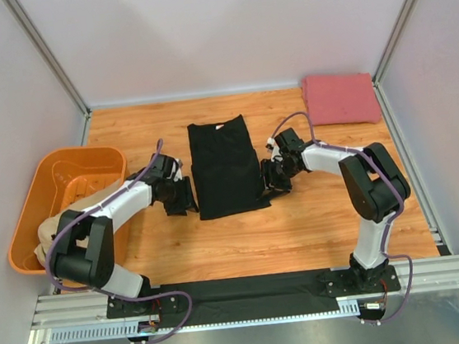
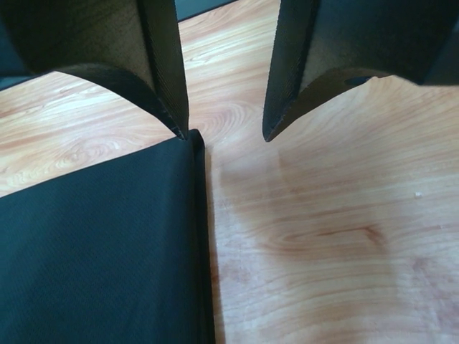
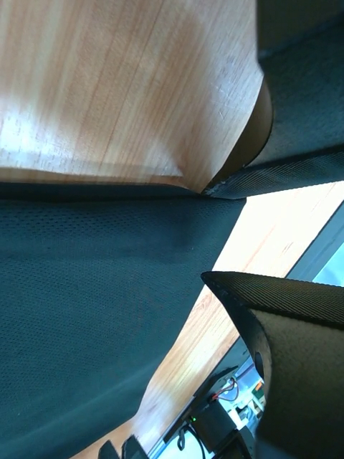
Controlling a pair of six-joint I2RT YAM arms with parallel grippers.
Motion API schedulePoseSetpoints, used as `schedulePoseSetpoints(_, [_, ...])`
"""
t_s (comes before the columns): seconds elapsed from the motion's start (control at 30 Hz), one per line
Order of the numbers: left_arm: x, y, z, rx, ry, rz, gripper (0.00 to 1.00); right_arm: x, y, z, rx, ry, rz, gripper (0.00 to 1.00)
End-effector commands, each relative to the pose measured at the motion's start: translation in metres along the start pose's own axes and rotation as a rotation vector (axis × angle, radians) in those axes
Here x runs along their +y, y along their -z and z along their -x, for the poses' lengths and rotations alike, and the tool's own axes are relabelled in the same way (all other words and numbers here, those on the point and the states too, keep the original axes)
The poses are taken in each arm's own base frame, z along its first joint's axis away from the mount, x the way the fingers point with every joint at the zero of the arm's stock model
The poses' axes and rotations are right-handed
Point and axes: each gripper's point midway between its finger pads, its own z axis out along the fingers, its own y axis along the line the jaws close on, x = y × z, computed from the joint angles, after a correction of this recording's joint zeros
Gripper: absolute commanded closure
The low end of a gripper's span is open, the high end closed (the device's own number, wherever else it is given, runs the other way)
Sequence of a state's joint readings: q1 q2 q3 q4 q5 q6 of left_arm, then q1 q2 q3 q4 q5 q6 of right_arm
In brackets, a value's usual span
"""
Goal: Fold and stack the t-shirts
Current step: Fold the tshirt
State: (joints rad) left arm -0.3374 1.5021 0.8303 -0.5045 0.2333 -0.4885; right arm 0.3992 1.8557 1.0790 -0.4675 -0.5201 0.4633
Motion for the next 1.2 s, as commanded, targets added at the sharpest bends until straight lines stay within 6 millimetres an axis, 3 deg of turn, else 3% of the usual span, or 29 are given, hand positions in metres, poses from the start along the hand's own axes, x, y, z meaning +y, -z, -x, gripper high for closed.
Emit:
schedulePoseSetpoints(0.0, [-0.013, 0.004, 0.025, -0.058, -0.026, -0.065, 0.46, -0.045, -0.006, 0.003, -0.041, 0.042, -0.214, 0.52])
schedulePoseSetpoints(0.2, [-0.018, -0.005, 0.029, -0.042, 0.009, -0.121, 0.44, -0.050, -0.006, 0.001, -0.043, 0.050, -0.229, 0.50])
schedulePoseSetpoints(0.53, [-0.018, -0.024, 0.029, -0.055, 0.063, -0.152, 0.44, -0.054, 0.003, 0.016, -0.071, 0.043, -0.228, 0.50])
schedulePoseSetpoints(1.17, [0.005, -0.058, -0.023, 0.082, 0.195, -0.003, 0.46, -0.044, -0.035, -0.012, -0.030, -0.056, -0.138, 0.51])
